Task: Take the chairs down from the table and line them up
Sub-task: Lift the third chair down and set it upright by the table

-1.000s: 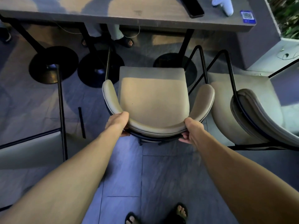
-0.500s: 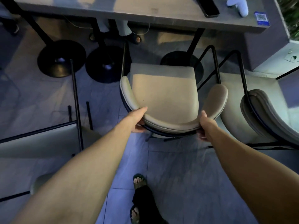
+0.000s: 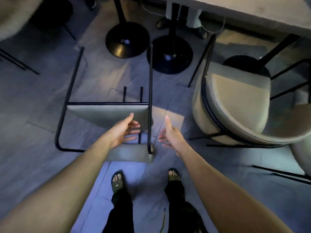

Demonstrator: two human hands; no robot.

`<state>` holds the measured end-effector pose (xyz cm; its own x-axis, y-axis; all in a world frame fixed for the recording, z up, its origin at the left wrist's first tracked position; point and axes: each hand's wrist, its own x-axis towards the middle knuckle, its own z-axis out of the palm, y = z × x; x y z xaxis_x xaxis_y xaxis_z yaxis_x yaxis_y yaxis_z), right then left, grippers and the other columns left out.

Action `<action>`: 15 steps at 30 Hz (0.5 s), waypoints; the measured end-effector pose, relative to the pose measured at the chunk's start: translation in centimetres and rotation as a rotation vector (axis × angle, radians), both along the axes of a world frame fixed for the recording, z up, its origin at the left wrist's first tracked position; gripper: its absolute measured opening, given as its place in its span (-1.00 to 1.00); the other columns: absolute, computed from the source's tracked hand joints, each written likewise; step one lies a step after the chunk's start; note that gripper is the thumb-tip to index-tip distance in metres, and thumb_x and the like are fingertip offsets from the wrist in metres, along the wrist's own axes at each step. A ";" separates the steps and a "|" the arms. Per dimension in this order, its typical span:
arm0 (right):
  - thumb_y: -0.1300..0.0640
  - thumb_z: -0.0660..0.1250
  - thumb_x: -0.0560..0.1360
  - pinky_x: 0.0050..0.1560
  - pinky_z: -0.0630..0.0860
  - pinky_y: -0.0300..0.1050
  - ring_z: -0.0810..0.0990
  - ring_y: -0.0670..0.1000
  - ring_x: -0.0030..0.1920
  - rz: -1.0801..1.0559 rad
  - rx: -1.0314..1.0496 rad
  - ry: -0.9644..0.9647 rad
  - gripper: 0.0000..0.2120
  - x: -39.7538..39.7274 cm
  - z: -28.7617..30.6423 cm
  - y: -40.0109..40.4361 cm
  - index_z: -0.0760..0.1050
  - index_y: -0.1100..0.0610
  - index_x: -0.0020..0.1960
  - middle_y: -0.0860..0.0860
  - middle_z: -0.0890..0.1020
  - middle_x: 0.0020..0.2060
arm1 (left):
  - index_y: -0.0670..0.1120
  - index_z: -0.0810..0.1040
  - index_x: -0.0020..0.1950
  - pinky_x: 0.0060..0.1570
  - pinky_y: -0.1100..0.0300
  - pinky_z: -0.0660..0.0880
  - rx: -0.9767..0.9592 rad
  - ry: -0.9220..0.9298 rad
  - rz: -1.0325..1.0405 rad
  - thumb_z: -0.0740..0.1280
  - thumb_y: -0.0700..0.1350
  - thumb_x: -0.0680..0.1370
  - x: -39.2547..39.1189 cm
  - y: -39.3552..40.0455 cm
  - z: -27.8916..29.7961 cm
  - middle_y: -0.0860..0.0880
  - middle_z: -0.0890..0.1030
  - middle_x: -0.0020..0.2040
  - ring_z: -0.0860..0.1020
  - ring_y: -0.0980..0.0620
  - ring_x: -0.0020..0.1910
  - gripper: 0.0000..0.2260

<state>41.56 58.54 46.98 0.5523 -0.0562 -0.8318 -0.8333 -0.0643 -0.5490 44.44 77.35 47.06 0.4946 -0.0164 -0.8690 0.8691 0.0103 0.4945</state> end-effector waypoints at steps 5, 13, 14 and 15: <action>-0.33 0.09 0.54 -0.30 0.44 -0.19 0.57 -0.07 -0.42 0.098 -0.028 0.011 -0.49 0.0 -5.0 11.0 0.47 0.09 -0.19 0.02 0.61 -0.36 | -0.03 0.50 -0.17 -0.24 0.22 0.48 0.179 0.040 -0.024 0.17 0.11 0.63 -3.0 12.3 -6.2 -0.05 0.61 -0.12 0.56 0.08 -0.23 -0.70; -0.33 0.11 0.52 -0.16 0.50 -0.13 0.63 0.02 -0.26 0.062 -0.103 0.252 -0.48 -2.9 -22.0 21.5 0.52 0.11 -0.14 0.05 0.65 -0.26 | -0.04 0.47 -0.15 -0.06 0.16 0.44 0.160 0.283 -0.028 0.18 0.11 0.61 -8.2 23.7 -23.0 -0.06 0.56 0.01 0.55 -0.03 0.00 -0.73; -0.34 0.10 0.53 -0.18 0.50 -0.14 0.64 0.03 -0.22 0.063 -0.108 0.290 -0.47 -3.6 -24.9 22.0 0.52 0.11 -0.12 0.04 0.65 -0.25 | -0.04 0.47 -0.13 -0.02 0.14 0.44 0.152 0.312 -0.010 0.19 0.12 0.61 -8.6 24.2 -25.6 -0.06 0.56 0.02 0.55 -0.02 0.02 -0.73; -0.34 0.08 0.53 -0.18 0.50 -0.14 0.63 0.04 -0.19 0.067 -0.110 0.327 -0.47 -4.4 -27.7 22.5 0.52 0.11 -0.10 0.04 0.65 -0.24 | -0.05 0.47 -0.09 0.01 0.13 0.44 0.145 0.335 0.014 0.20 0.14 0.60 -8.9 24.6 -28.1 -0.05 0.56 0.04 0.55 -0.02 0.03 -0.72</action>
